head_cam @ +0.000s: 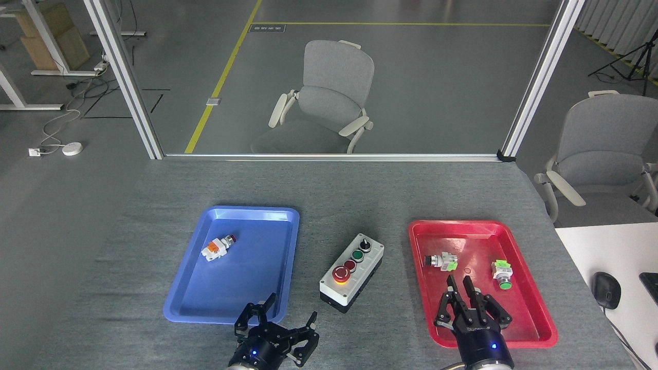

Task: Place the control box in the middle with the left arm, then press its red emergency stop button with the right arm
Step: 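Release the control box and pull the left gripper back, then move the right gripper over the control box's red button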

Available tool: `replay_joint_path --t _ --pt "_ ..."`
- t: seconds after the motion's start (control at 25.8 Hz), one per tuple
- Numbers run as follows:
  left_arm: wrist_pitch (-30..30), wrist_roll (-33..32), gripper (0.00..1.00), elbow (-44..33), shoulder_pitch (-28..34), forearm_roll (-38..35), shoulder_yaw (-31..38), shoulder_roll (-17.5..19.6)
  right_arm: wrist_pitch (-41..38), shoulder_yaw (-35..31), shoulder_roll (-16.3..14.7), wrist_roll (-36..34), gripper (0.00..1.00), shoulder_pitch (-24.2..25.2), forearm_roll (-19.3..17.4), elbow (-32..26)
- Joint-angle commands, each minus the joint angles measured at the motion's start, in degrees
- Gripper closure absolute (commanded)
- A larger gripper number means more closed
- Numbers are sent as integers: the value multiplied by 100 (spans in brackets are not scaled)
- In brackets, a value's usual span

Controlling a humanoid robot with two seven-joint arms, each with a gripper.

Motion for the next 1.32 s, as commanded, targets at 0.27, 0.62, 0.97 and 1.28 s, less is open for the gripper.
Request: replay_joint_path --t 0.27,0.62,0.97,1.28 --pt "-302 95 2 -686 227 9 2359 286 45 852 34 356 100 -440 40 26" --pt "-231 236 2 149 -362 9 3044 -92 168 1406 640 383 100 -906 893 668" --pt "-223 500 1 430 -555 9 3168 -206 502 1933 913 383 100 -1381 1042 1371" --pt "-302 464 1 447 -652 9 3168 -259 713 2082 1071 321 100 -1609 1051 2057"
